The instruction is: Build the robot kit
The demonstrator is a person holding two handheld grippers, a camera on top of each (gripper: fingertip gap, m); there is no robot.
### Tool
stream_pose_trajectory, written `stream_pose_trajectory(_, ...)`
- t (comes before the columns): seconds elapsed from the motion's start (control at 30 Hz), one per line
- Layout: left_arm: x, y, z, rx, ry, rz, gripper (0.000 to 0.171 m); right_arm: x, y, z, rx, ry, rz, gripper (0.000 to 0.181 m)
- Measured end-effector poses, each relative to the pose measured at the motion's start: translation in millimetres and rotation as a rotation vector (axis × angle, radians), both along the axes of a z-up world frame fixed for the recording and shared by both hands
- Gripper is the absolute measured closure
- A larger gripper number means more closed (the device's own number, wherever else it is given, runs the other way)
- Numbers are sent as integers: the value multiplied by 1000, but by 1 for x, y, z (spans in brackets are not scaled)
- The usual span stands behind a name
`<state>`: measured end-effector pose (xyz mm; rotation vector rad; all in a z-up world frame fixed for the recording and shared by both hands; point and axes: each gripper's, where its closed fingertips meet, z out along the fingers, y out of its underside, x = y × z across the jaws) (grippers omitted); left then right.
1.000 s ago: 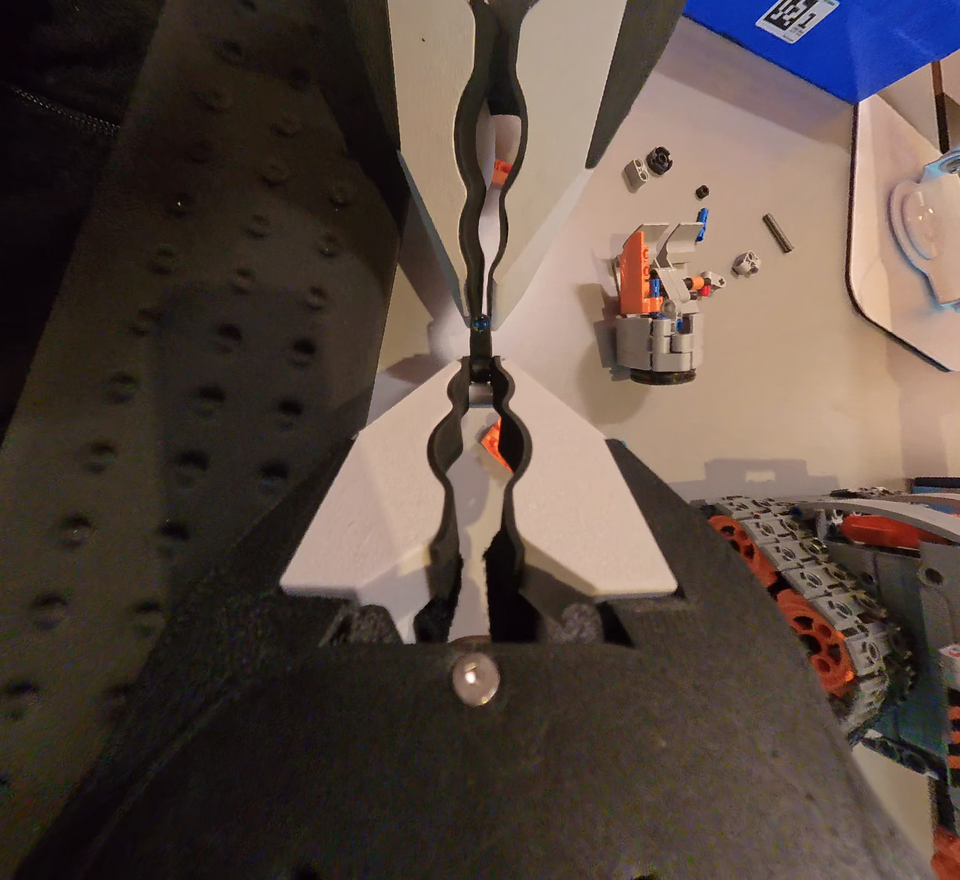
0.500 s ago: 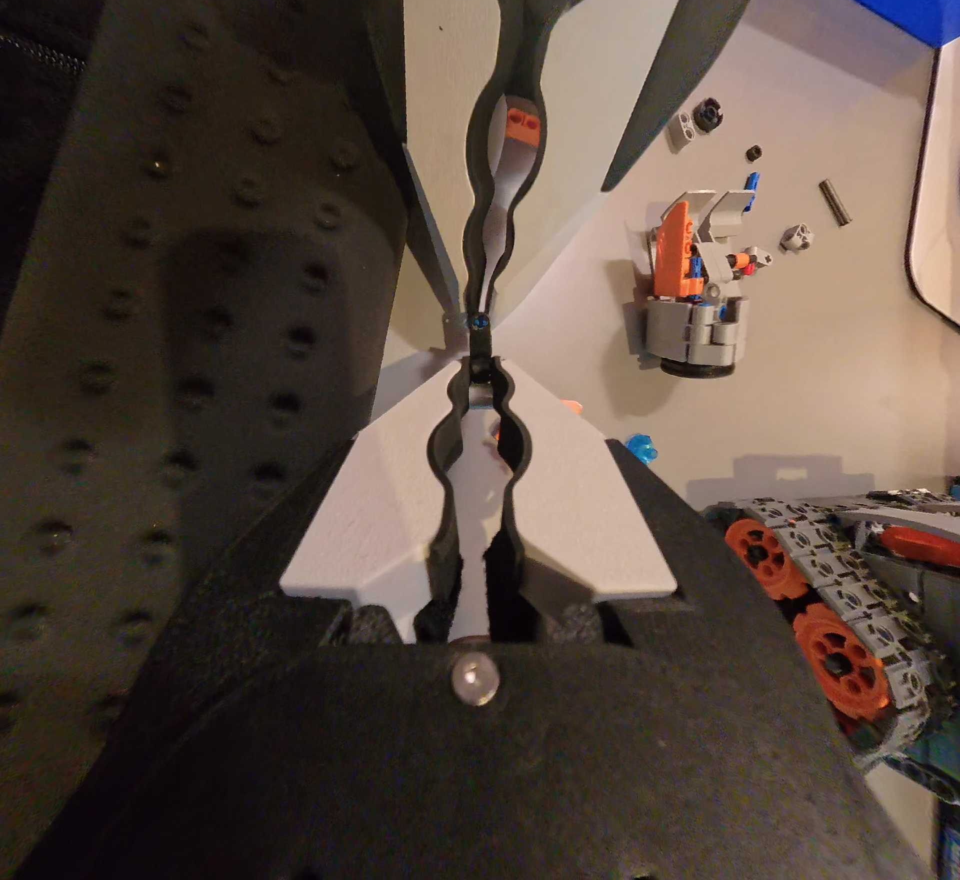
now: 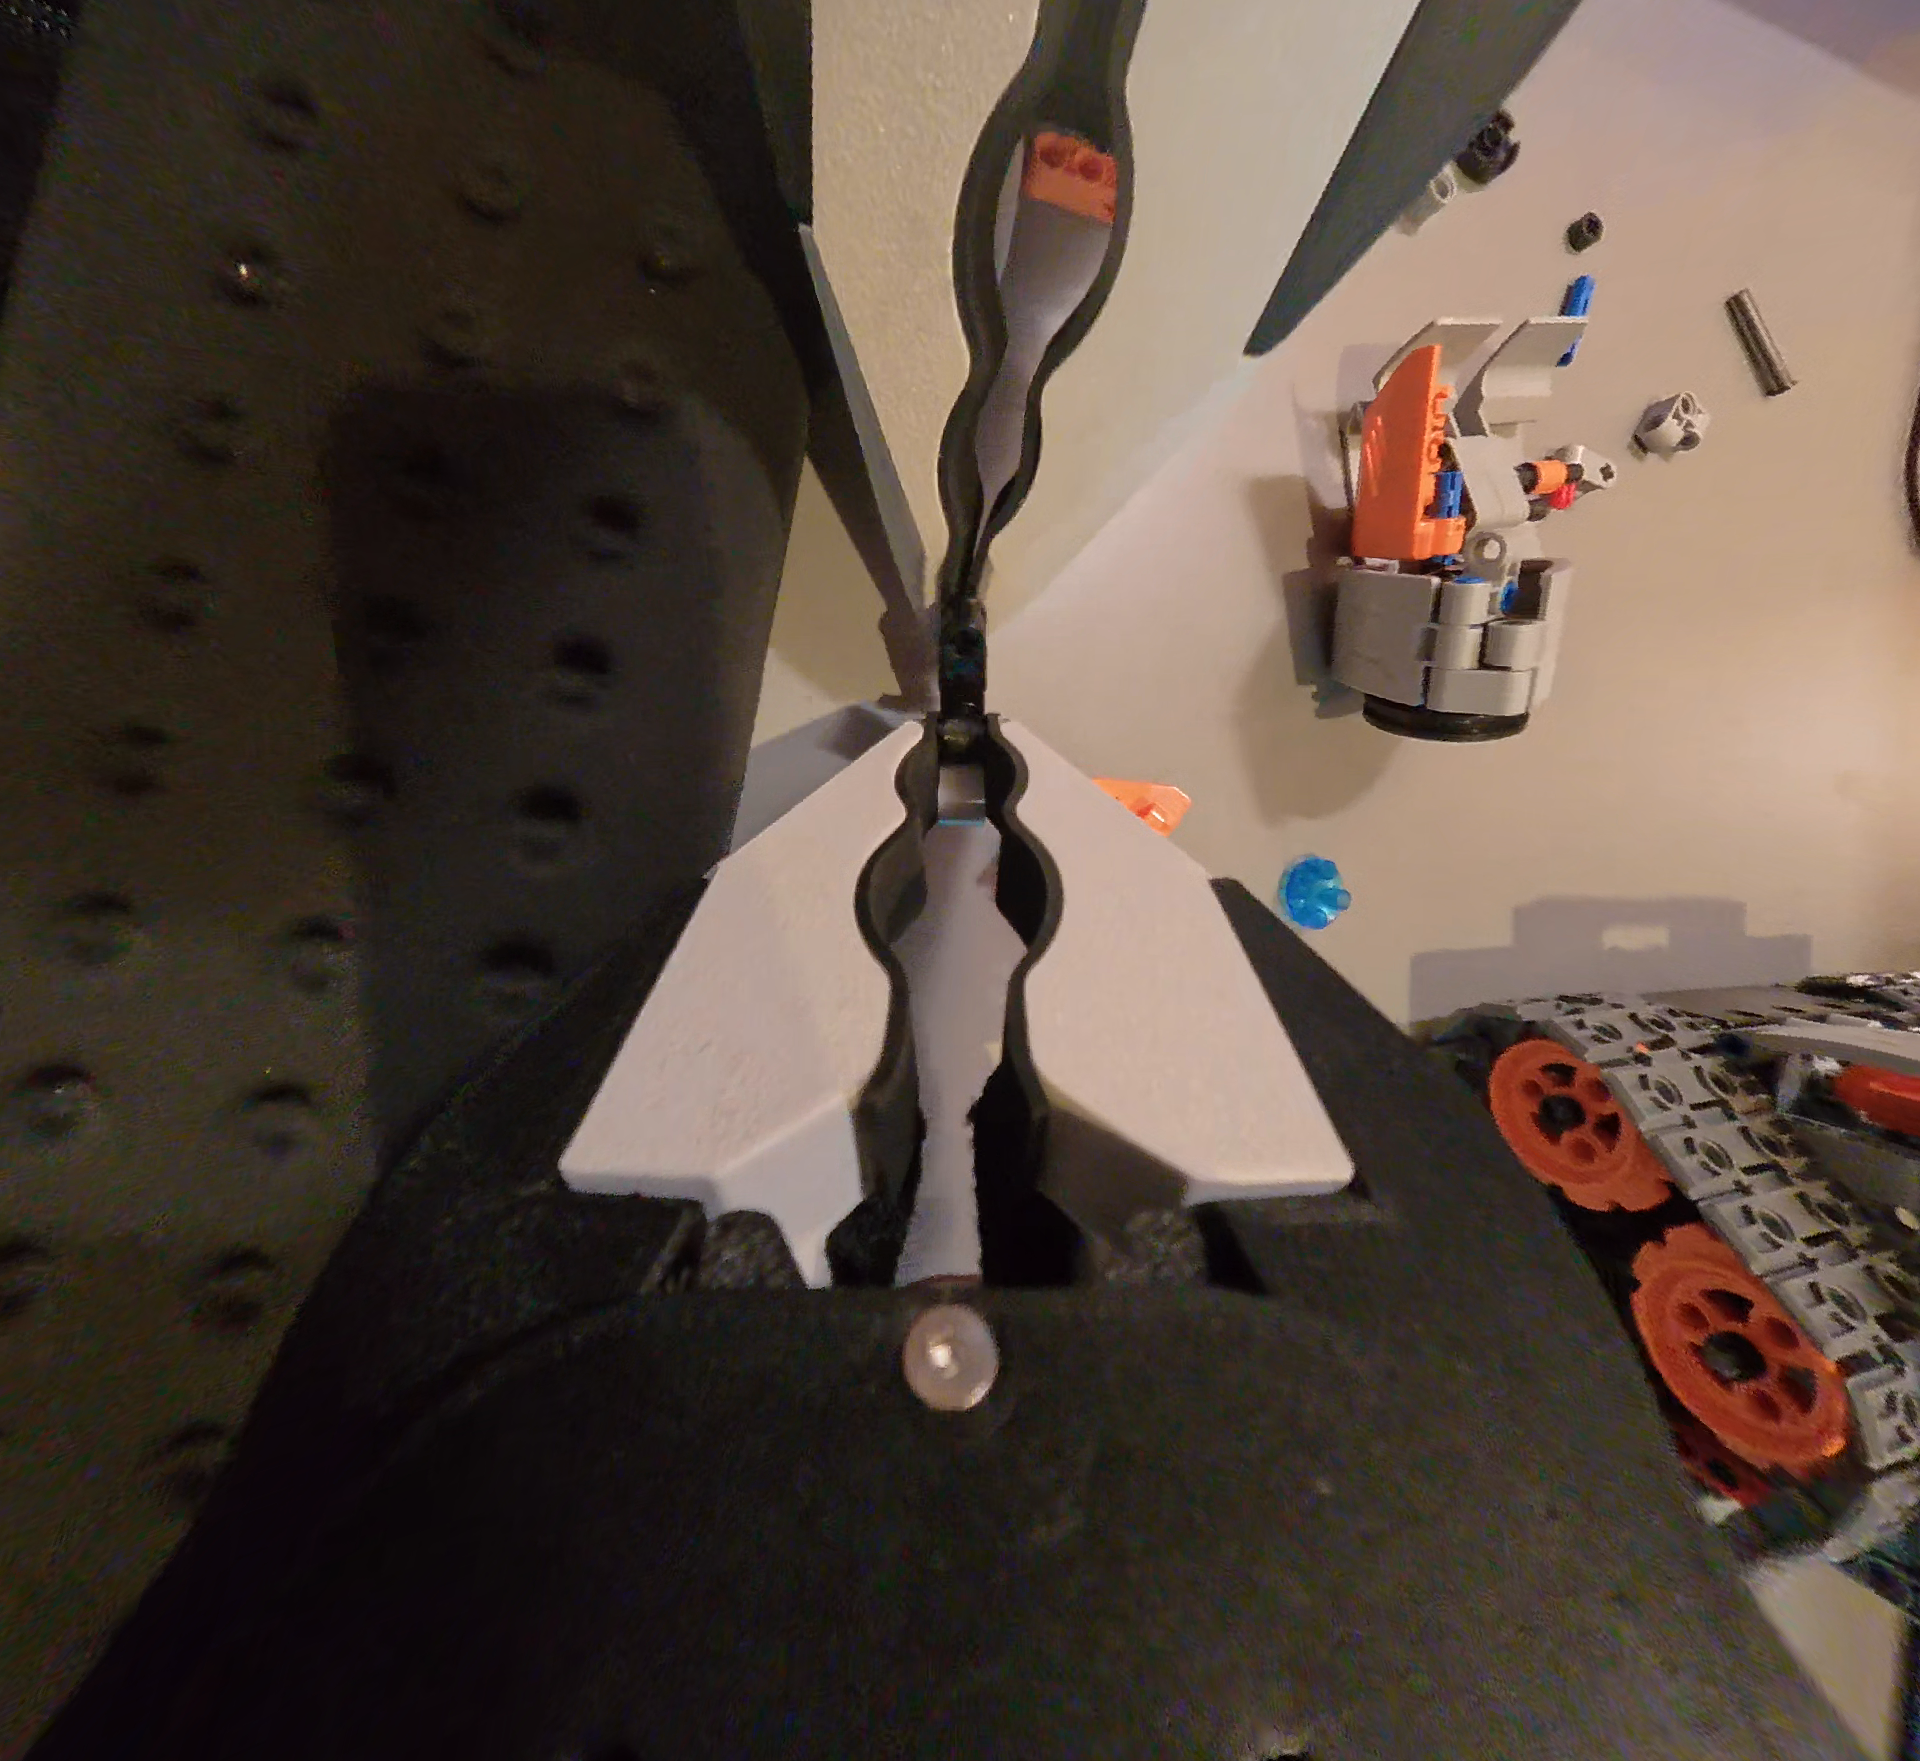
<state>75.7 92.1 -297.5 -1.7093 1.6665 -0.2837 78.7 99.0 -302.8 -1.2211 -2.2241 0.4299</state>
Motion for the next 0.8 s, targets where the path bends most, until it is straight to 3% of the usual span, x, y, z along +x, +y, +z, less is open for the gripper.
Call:
stream_pose_trajectory(0.33, -6, 3, -1, -30, -16, 31, 171, 0, -3, 0, -109, 18, -11, 177)
stream_pose_trajectory(0.8, -8, 5, -3, -35, -6, 46, 171, -2, -4, 9, -126, 50, -28, 170)
